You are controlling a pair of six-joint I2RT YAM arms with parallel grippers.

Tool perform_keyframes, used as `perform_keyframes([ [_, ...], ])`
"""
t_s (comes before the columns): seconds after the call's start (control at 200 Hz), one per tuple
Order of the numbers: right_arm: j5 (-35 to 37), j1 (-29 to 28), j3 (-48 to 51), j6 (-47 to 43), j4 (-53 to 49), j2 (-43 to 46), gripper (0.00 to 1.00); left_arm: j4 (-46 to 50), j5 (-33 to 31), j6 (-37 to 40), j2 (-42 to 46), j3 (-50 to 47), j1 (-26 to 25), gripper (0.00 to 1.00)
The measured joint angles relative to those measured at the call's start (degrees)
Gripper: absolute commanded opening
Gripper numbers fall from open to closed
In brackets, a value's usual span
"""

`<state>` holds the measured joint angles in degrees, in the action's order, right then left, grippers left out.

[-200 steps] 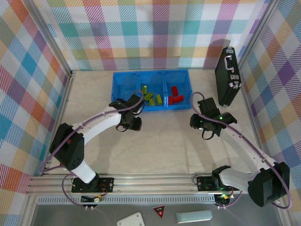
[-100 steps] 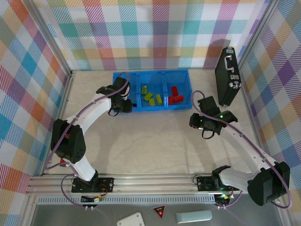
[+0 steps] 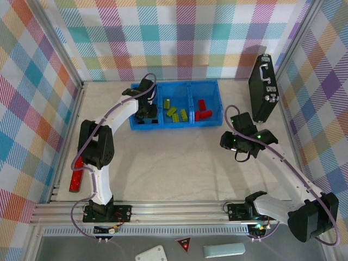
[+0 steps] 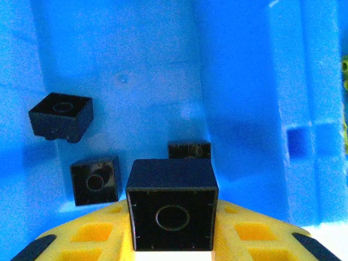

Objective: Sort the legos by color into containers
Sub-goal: Place the lego in the container.

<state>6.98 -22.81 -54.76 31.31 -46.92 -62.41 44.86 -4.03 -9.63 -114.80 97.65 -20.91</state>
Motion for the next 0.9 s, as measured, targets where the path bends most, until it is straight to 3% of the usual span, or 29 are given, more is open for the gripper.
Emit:
perform_keyframes([
  [0.445, -0.26, 0.0, -0.02, -0.02, -0.55, -1.01, 0.37, -0.74, -1.22, -2.1, -9.64, 5.03, 1.97, 0.35],
  [0.9, -0.63, 0.0, -0.76, -0.07, -0.61, -1.68, 0.38, -1.57, -0.96, -2.6, -12.22, 6.43, 2.69, 0.44],
])
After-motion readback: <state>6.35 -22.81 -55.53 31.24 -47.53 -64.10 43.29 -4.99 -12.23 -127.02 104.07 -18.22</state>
